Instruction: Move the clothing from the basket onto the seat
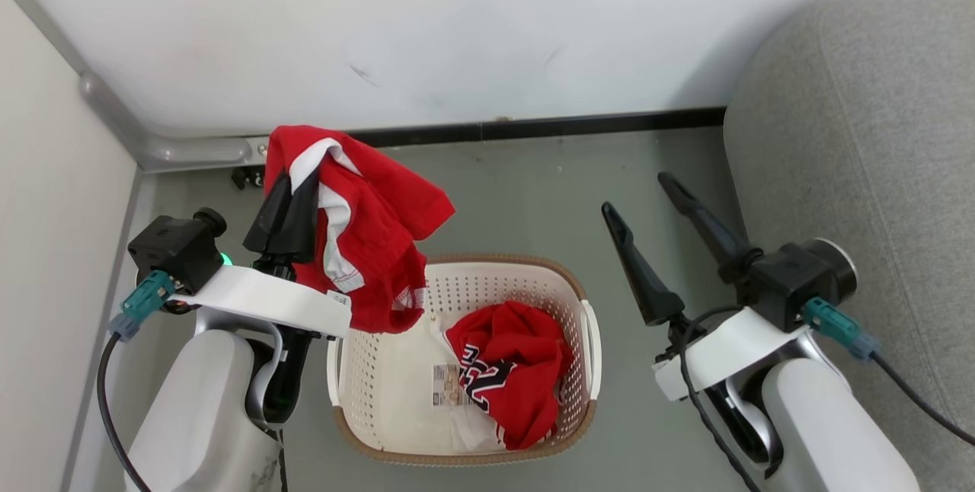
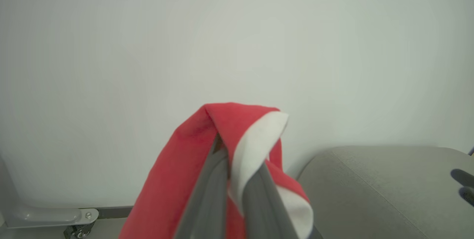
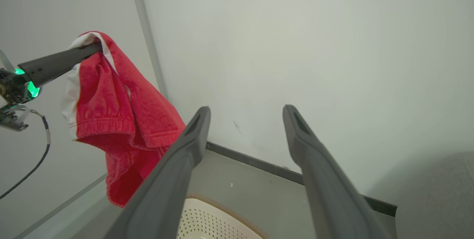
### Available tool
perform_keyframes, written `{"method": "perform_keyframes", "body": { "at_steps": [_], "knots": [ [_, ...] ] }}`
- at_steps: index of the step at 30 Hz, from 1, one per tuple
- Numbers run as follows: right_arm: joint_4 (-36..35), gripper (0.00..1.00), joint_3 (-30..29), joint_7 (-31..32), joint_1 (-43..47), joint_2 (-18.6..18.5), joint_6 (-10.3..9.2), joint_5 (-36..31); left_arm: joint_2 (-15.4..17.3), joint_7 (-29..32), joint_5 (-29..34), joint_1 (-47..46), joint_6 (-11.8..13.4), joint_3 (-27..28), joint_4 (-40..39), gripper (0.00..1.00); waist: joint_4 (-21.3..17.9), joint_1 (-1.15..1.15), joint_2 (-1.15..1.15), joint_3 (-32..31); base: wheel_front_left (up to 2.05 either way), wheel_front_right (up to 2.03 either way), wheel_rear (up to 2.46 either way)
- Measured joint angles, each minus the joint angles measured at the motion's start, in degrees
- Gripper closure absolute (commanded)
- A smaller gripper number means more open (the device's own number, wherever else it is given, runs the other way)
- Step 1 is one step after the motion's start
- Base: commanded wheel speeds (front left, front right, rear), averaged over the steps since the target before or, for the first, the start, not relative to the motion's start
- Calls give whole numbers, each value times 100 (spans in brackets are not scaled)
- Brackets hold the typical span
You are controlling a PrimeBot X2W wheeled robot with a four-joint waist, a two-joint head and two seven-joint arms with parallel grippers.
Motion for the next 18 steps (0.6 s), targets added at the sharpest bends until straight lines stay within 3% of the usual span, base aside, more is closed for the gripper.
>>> {"method": "perform_keyframes", "body": {
  "at_steps": [18],
  "knots": [
    [268, 0, 427, 0, 444, 4, 0, 49, -18, 9, 107, -244, -5, -483, -563, 100, 19, 0, 0, -636, 0, 0, 0]
  ]
}}
